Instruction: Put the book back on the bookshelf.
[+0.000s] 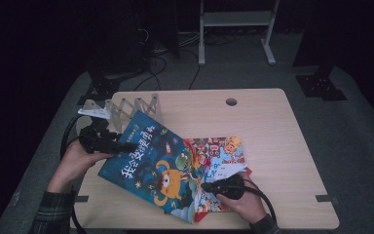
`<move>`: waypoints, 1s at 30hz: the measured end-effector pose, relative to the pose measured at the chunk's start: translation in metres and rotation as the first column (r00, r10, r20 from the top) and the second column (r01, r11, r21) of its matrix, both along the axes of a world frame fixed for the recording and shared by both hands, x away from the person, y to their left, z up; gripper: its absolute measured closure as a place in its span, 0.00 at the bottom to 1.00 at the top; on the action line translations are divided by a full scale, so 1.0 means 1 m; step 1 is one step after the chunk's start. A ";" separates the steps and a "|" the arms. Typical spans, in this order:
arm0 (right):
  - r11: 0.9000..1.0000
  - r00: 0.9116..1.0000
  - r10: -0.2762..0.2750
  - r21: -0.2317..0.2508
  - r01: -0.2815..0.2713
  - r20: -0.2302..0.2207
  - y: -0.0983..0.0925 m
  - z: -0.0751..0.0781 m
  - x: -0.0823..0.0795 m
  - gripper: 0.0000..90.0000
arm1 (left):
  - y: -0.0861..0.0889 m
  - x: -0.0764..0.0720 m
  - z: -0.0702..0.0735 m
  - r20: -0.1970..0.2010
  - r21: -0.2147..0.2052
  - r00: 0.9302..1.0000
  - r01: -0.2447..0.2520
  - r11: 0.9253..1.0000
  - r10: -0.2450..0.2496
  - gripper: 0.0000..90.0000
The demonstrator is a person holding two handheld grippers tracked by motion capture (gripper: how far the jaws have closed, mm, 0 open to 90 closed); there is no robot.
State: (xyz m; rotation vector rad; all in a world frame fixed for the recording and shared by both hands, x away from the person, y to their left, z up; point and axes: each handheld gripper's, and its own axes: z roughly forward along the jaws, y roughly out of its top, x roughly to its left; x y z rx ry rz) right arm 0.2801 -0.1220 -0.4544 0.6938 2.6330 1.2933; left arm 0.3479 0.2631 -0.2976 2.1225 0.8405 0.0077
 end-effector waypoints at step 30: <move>0.999 0.999 0.036 -0.014 -0.036 -0.011 0.029 0.003 0.004 0.99 | -0.036 0.038 0.054 0.024 0.101 0.995 0.091 0.991 -0.094 0.69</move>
